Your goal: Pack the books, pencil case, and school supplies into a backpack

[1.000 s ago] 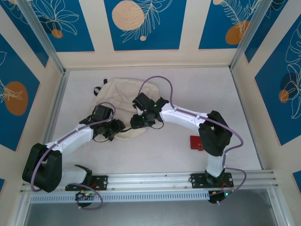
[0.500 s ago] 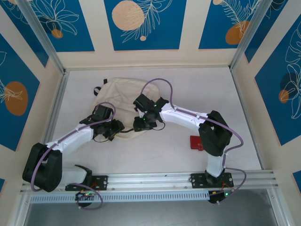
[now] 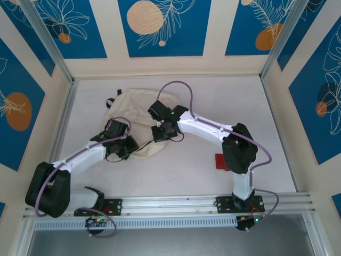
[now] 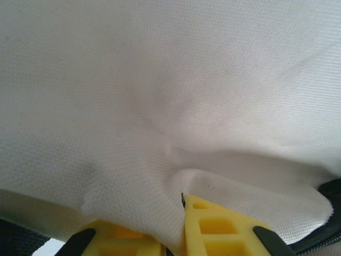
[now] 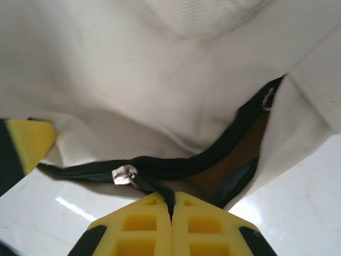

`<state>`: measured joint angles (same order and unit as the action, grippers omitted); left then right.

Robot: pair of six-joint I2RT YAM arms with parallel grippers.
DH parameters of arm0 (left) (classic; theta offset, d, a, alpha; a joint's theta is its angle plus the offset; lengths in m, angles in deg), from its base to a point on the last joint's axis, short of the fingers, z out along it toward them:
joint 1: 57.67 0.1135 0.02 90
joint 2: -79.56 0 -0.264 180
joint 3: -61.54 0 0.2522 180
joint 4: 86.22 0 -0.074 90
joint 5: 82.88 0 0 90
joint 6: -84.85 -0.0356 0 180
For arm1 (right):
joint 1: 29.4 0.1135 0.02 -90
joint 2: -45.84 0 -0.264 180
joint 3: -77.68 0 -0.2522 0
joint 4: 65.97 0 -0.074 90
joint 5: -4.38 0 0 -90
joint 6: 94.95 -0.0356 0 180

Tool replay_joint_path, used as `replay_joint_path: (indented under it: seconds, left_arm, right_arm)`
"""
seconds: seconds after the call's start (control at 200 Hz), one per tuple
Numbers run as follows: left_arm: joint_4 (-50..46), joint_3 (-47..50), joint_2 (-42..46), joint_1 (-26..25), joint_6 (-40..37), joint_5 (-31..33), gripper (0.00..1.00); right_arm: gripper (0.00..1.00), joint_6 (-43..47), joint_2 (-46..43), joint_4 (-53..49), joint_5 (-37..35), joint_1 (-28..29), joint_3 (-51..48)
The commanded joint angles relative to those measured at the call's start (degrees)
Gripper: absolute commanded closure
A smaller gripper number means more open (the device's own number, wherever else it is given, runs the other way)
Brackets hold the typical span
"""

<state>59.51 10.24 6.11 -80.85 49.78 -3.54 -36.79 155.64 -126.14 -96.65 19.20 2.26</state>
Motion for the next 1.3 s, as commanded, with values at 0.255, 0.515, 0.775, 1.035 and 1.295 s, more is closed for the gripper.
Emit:
replay_joint_path:
  seconds: [0.255,0.515,0.775,1.035,1.295]
  left_arm:
    - [-6.83,4.18,1.56,-0.38,-1.29,5.74,0.88]
    - [-7.16,3.75,2.77,-0.38,-1.41,5.73,0.88]
    - [-8.12,0.97,3.40,-0.38,-3.36,3.63,0.71]
    - [-14.86,-7.84,6.65,-0.29,-8.63,-0.24,0.26]
    - [-18.49,-14.31,6.06,-0.10,-11.86,2.71,0.15]
  right_arm:
    - [0.99,0.73,4.80,-8.70,-13.47,-4.81,6.96]
    - [1.00,-4.96,9.34,-14.75,-24.73,-6.40,14.01]
    - [1.00,-1.60,4.20,-10.08,-14.49,-6.23,9.61]
    - [1.00,-0.83,-6.68,-6.41,-8.49,-9.14,-5.83]
    - [1.00,0.69,-15.96,-1.66,-4.94,-18.49,-20.77]
